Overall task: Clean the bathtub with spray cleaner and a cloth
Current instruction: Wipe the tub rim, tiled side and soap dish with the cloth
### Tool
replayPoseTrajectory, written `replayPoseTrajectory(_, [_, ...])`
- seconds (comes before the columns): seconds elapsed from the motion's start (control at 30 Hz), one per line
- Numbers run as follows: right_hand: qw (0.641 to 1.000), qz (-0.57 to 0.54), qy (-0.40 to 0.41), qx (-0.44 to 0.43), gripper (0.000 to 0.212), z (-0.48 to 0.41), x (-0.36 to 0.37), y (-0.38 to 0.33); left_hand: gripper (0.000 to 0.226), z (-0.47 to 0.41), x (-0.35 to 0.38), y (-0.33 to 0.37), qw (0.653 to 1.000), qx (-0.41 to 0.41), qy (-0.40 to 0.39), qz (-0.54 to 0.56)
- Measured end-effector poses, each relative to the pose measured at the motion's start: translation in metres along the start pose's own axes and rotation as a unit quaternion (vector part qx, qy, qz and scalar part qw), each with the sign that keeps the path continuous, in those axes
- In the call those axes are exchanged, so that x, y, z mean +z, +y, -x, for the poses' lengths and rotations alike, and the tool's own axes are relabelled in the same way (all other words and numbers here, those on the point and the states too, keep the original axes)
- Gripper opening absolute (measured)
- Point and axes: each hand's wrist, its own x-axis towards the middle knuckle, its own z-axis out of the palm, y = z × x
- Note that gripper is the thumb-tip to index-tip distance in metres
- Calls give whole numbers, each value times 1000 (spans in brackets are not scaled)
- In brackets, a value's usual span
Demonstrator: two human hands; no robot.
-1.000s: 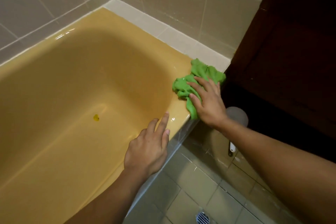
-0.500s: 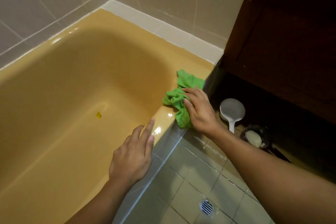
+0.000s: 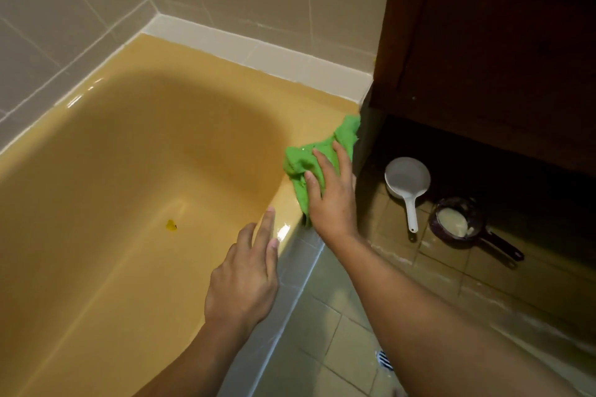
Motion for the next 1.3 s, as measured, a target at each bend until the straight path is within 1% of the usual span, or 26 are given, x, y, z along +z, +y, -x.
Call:
replayPoseTrajectory(0.07, [999,-28,40,14,43,-10,5,4,59,-13,-1,6,1000,2,-6,1])
replayPoseTrajectory(0.13, [995,-76,55,38,44,-19,6,8,61,-28,0,15,1000,3,-13,-12])
replayPoseTrajectory(0.23, [982,-156,37,99,54,-34,3,9,61,-50,0,29,999,5,-24,-35])
replayPoseTrajectory(0.3, [976,-180,27,123,59,-42,2,9,59,-64,0,36,999,4,-32,-32])
replayPoseTrajectory(0.47, [971,-200,3,130,61,-40,-1,15,55,-85,-3,43,999,2,-47,-8])
replayPoseTrajectory(0.63, [968,-221,-10,119,58,-28,-3,20,55,-91,0,46,999,6,-45,-14])
replayPoseTrajectory(0.83, [962,-242,-7,126,56,-3,6,19,54,-91,5,42,999,33,-15,4])
replayPoseTrajectory(1.07, [953,-270,11,139,59,13,26,26,51,-88,9,36,998,44,15,43])
replayPoseTrajectory(1.17, [955,-262,-2,141,57,12,33,34,51,-90,12,31,997,44,33,58])
replayPoseTrajectory(1.3, [958,-249,-28,137,58,0,33,50,53,-91,14,30,997,32,36,62])
